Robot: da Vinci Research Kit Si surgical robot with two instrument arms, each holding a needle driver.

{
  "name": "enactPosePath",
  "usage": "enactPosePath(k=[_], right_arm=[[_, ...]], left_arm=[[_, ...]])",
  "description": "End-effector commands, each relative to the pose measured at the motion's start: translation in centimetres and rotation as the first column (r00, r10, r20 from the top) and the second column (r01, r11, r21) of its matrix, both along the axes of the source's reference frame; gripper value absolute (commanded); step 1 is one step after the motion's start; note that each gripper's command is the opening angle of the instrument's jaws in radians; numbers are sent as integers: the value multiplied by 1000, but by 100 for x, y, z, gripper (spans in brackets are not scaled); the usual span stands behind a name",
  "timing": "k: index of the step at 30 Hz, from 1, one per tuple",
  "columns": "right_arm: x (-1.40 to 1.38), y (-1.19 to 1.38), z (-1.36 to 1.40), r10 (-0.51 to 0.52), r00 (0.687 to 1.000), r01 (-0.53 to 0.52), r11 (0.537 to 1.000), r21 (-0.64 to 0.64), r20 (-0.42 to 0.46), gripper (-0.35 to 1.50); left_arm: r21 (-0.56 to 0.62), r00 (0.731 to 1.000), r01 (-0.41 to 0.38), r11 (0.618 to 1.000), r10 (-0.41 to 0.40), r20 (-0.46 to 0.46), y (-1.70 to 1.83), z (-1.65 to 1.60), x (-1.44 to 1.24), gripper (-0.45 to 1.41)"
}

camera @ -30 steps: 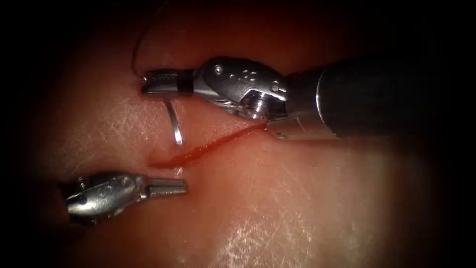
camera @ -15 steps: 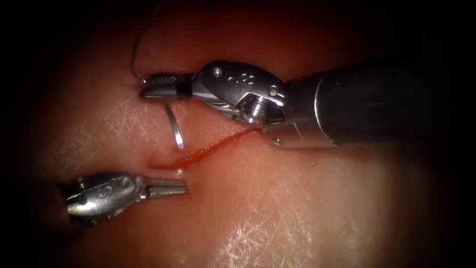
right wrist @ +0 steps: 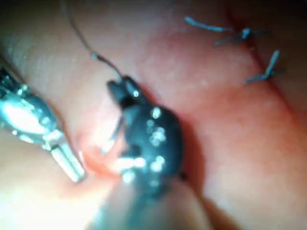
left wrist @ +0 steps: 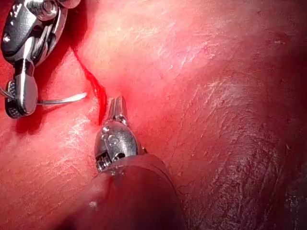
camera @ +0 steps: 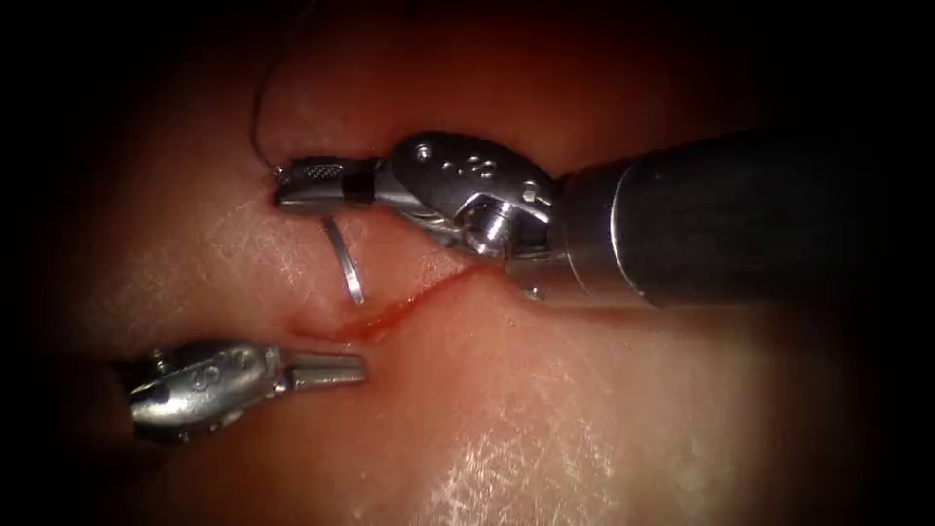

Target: Wound Closure

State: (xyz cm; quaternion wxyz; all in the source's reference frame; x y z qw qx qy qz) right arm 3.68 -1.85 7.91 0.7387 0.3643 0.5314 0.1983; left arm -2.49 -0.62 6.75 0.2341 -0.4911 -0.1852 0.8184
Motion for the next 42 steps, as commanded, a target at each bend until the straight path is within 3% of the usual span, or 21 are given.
enactPosePath(k=[1,22,31,42], right_arm=[[6,-4,4,-1,1000,1,1000,12,5,-35],[3,-12,2,-39,999,36,993,115,16,-35],[4,-16,0,-46,997,31,967,254,55,-35],[5,-23,-4,-63,995,34,941,337,75,-35]], left_arm=[[2,1000,-1,1000,1,2,-4,7,-5,-5],[2,1000,-2,1000,2,2,-4,7,-4,-5],[2,1000,-2,1000,2,2,-4,8,-4,-6],[3,1000,-4,1000,4,0,-3,8,-4,-6]])
